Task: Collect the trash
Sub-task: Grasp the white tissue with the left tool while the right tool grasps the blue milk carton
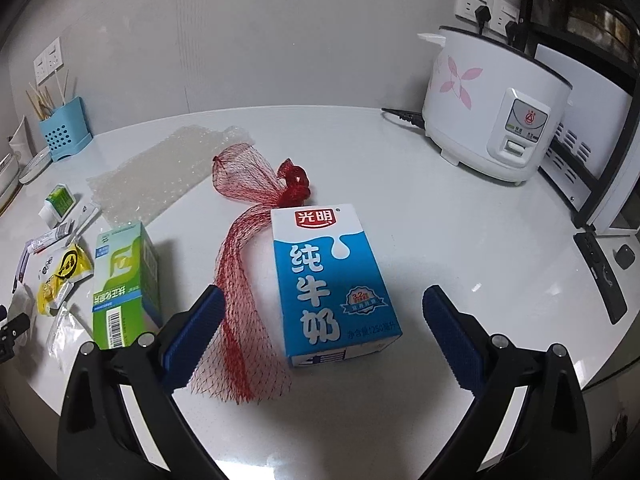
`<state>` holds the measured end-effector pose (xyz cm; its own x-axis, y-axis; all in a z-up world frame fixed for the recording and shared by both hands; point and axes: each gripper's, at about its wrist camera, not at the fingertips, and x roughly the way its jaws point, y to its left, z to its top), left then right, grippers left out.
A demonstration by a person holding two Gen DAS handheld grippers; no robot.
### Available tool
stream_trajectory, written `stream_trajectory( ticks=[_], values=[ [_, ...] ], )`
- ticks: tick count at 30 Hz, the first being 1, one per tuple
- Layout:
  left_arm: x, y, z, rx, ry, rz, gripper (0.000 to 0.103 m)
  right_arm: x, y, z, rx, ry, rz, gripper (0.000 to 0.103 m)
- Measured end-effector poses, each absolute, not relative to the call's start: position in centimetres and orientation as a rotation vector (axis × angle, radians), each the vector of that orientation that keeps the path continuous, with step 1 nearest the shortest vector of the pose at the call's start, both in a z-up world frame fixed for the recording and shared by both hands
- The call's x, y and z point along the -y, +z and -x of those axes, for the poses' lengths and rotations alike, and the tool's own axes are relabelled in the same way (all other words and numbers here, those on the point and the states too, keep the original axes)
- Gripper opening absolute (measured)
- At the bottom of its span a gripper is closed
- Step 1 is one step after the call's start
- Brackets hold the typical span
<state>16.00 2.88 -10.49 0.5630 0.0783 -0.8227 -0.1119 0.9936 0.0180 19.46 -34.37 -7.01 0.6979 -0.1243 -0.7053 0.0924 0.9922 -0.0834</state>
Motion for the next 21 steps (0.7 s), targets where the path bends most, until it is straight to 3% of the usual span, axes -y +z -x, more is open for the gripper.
stream_trajectory(
  ticks=[8,11,13,14,15,16,21],
  values=[
    [-2.1,-10.9,-16.8,-1.013,0.121,0.04,0.082,36.0,-8.2,-23.8,-0.893,-0.156,0.023,0.085],
    [-1.6,-10.6,-16.7,-1.027,0.111,0.032,0.066,36.5,-8.9,-24.9,-0.939,-0.148,-0.016,0.078],
    [-1.2,-10.3,-16.5,-1.034,0.104,0.025,0.042,36.8,-9.2,-25.1,-0.963,-0.142,-0.038,0.067],
    [-1.1,-10.2,-16.4,-1.039,0.101,0.021,0.035,36.9,-9.2,-25.2,-0.963,-0.143,-0.042,0.066],
    [-0.9,-10.2,-16.4,-1.042,0.099,0.015,0.019,36.9,-9.2,-25.1,-0.959,-0.15,-0.041,0.066],
    [-0.8,-10.1,-16.4,-1.045,0.098,0.011,0.011,37.0,-9.2,-25.1,-0.959,-0.156,-0.041,0.065],
    [-1.1,-10.1,-16.1,-1.031,0.071,0.034,0.009,37.3,-8.7,-24.4,-0.942,-0.167,-0.05,0.065]
  ],
)
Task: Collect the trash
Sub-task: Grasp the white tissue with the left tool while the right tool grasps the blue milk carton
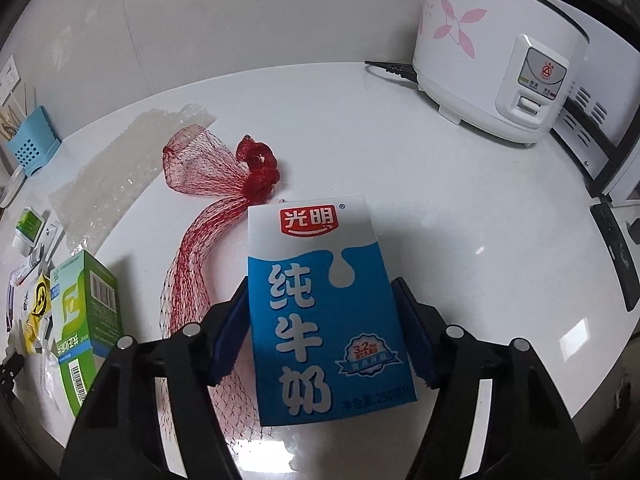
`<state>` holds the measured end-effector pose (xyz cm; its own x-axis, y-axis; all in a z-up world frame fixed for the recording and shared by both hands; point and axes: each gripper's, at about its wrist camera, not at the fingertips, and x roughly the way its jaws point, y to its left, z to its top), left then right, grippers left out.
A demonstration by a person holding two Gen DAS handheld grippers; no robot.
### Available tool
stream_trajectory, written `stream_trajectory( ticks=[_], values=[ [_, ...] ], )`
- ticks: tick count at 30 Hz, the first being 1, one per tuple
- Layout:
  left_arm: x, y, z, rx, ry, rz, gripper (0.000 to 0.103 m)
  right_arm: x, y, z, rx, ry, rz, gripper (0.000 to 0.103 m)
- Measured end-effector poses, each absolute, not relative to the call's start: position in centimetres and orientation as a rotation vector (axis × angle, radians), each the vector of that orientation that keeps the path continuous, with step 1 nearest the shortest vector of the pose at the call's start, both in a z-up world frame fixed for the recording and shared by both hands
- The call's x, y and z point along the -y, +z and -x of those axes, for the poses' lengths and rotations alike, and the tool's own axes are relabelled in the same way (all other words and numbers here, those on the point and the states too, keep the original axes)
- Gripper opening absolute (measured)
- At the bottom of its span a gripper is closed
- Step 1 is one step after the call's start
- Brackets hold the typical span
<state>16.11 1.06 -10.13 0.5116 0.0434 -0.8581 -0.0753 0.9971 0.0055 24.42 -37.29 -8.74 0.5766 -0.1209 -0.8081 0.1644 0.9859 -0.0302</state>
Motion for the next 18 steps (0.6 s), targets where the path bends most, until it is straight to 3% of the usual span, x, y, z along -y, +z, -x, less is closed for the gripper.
stream_trajectory(
  ticks=[18],
  values=[
    [0.2,-4.7,-10.3,-0.77,0.027,0.083,0.008,37.0,-3.4,-16.0,-0.75,-0.135,-0.078,0.065]
  ],
)
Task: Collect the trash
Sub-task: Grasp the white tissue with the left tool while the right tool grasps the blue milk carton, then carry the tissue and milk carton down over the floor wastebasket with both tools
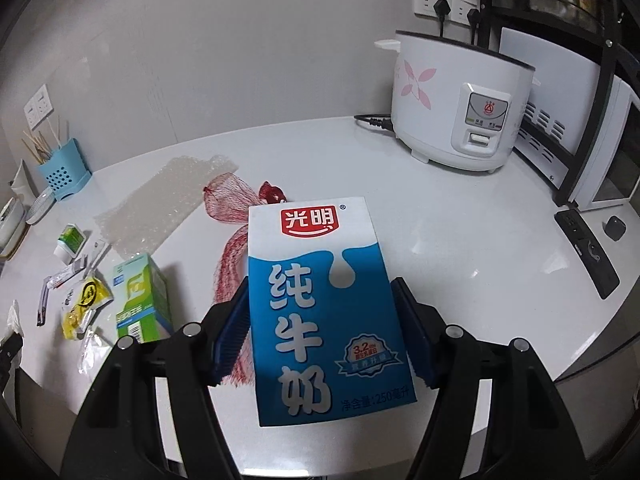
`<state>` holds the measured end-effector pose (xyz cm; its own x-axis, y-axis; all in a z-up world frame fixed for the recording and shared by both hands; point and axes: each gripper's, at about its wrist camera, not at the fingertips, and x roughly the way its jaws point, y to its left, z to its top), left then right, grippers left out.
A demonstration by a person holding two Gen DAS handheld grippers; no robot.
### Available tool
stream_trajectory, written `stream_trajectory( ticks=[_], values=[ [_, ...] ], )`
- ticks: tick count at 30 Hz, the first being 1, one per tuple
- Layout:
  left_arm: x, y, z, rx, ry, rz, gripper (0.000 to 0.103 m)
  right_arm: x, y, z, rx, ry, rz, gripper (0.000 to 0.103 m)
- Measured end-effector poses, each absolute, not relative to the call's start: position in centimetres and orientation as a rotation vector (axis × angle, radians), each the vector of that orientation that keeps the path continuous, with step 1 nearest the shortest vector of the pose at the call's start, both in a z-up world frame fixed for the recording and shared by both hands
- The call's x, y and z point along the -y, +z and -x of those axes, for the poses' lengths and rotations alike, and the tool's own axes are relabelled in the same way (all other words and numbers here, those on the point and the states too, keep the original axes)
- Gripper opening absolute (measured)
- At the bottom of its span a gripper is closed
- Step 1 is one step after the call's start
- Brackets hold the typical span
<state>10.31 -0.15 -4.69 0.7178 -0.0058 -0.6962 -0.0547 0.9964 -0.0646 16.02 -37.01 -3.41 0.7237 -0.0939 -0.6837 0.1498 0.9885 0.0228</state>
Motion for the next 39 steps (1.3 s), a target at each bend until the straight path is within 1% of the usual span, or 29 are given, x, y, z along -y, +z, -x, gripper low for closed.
stream_trajectory(
  ticks=[6,9,17,20,26,32,39],
  values=[
    [1.3,-3.9,-5.3,-0.683,-0.027,0.092,0.008,34.5,-2.4,-8.7,-0.632,-0.025,-0.102,0.065],
    [2.0,-4.2,-2.5,-0.646,-0.045,0.084,0.008,32.7,-2.8,-4.6,-0.585,0.028,-0.103,0.065],
    [3.6,-7.6,5.3,-0.615,-0.121,0.093,0.008,28.7,-7.2,4.9,-0.533,0.144,-0.103,0.065],
    [4.4,-9.8,7.5,-0.626,-0.151,0.093,0.008,27.3,-9.7,7.9,-0.524,0.149,-0.076,0.065],
    [5.5,-14.9,10.1,-0.661,-0.202,0.092,0.008,26.1,-15.7,10.6,-0.584,0.169,-0.075,0.065],
    [6.2,-21.2,10.3,-0.731,-0.205,0.108,0.008,26.2,-22.1,10.5,-0.648,0.136,-0.083,0.065],
    [6.8,-28.4,8.4,-0.794,-0.185,0.109,0.008,25.9,-31.3,8.4,-0.761,0.099,-0.098,0.064]
  ],
)
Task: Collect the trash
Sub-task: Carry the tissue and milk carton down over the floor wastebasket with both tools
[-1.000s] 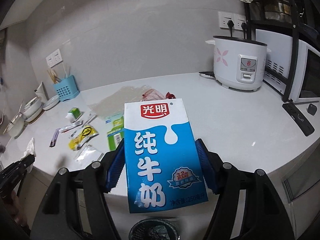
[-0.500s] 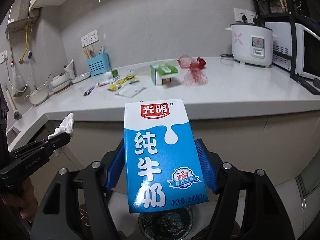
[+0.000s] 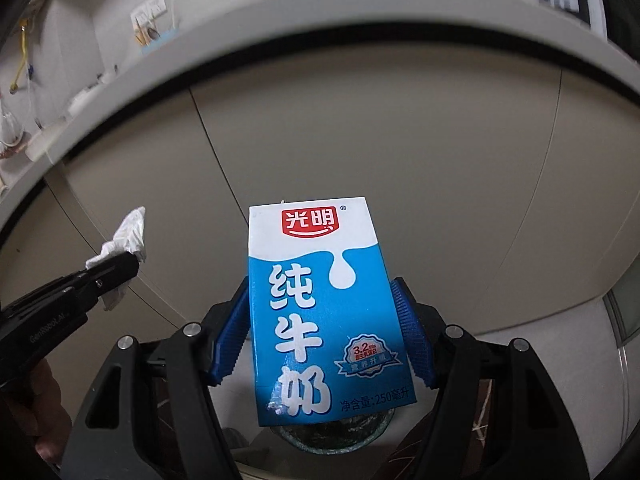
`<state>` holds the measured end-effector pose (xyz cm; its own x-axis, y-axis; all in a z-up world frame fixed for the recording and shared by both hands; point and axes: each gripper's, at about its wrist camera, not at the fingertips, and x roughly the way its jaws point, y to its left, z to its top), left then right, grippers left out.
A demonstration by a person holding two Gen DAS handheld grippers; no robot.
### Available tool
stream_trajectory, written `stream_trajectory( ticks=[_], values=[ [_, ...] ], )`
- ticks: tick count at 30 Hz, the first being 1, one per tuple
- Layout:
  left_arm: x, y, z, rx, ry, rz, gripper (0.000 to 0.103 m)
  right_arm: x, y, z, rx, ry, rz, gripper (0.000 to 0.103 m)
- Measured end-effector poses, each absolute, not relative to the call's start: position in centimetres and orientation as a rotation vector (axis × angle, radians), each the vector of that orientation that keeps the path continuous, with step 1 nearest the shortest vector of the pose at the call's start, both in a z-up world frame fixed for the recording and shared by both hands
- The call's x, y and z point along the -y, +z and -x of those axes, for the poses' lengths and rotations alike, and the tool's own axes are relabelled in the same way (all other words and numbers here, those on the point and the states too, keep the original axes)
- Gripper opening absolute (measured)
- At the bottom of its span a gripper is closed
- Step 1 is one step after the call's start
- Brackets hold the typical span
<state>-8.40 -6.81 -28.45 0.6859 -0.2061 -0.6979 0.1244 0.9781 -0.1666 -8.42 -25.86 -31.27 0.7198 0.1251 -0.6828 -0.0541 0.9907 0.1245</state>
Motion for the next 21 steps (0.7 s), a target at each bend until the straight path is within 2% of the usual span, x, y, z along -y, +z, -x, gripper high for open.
stream_trajectory(
  ticks=[10,21],
  values=[
    [7.1,-40.4,3.9,-0.973,-0.168,0.137,0.008,24.8,-43.8,3.9,-1.005,0.032,-0.106,0.064],
    [9.1,-50.9,0.9,-1.173,-0.242,0.108,0.008,25.0,-51.2,0.3,-1.19,-0.007,-0.099,0.064]
  ],
)
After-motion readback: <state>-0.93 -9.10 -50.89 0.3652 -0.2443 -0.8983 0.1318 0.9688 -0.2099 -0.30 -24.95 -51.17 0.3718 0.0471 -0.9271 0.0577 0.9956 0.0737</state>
